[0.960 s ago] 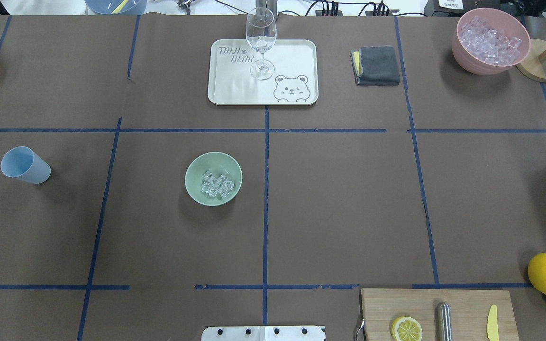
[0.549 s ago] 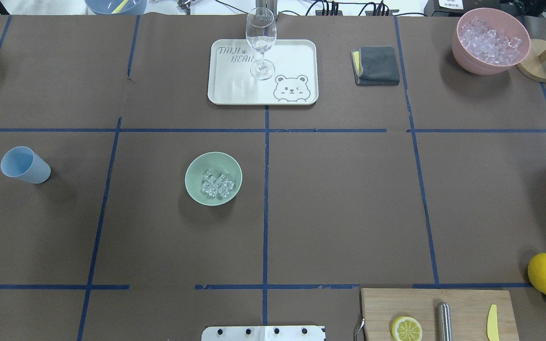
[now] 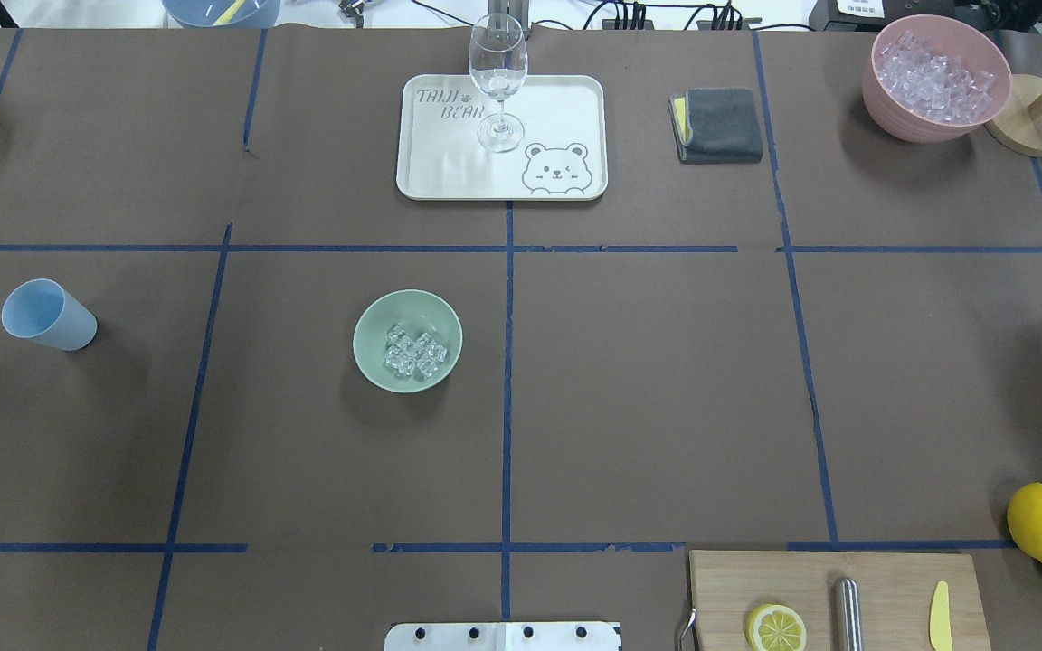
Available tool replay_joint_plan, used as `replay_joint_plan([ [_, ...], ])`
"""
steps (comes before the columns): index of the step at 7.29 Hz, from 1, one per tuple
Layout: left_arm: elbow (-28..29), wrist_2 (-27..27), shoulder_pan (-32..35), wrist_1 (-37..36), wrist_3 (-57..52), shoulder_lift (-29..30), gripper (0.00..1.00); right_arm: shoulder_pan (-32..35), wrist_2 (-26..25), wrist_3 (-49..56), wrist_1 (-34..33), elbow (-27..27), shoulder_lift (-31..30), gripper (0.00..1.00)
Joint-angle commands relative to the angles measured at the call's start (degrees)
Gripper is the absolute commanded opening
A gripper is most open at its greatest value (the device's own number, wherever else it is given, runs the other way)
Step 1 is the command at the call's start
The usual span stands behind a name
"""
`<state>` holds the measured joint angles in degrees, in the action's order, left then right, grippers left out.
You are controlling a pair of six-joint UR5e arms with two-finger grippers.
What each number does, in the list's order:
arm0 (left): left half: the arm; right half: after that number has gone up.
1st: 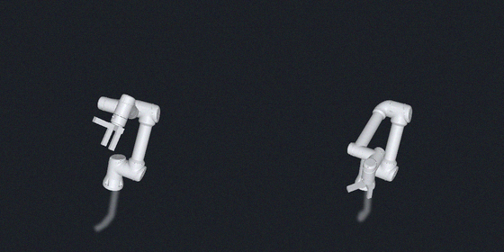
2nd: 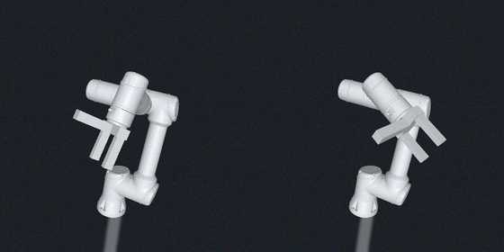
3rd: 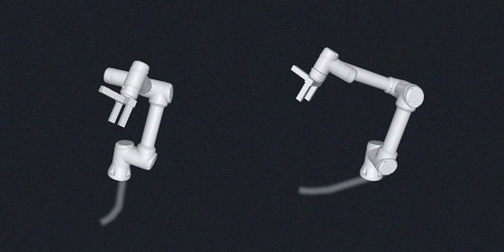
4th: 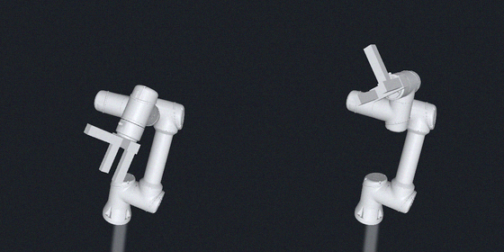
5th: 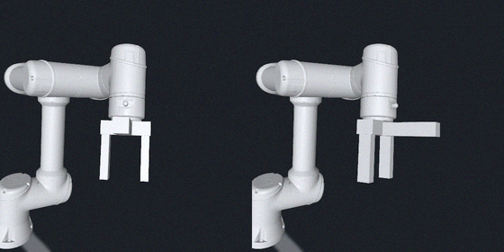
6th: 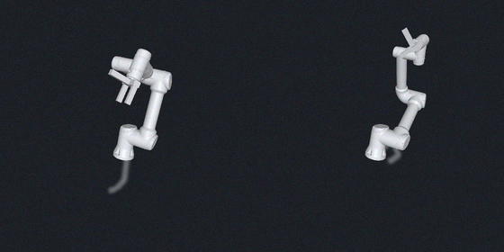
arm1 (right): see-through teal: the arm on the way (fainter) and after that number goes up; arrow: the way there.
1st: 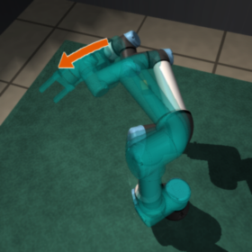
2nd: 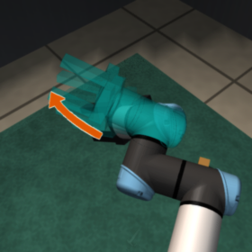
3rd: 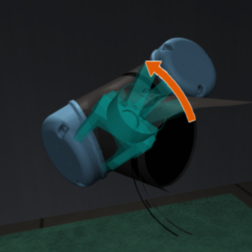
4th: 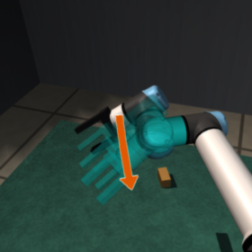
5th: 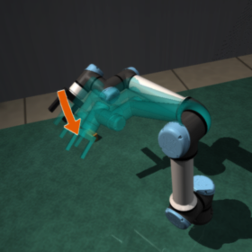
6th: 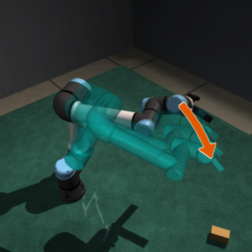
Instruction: Pour ice into bowl
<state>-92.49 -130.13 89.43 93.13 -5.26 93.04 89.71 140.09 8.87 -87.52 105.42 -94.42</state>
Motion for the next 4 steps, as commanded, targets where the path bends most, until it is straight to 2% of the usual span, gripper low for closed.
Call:
replay_joint_plan([
  [1, 0.2, -2.94, 0.74, -1.28, -4.76, -2.69, 1.0, -3.98, 7.55, -2.26, 0.06, 6.07, 0.55, 1.0],
  [2, -0.15, -2.94, 0.74, -1.45, -4.76, -2.69, 1.0, -8.45, 6.35, -12.02, -0.02, 10.55, 2.3, 1.0],
  [4, -0.32, -2.94, 0.74, -1.37, -4.76, -2.69, 1.0, -19.16, -1.35, -30.32, -0.2, 11.64, 10.71, 1.0],
])
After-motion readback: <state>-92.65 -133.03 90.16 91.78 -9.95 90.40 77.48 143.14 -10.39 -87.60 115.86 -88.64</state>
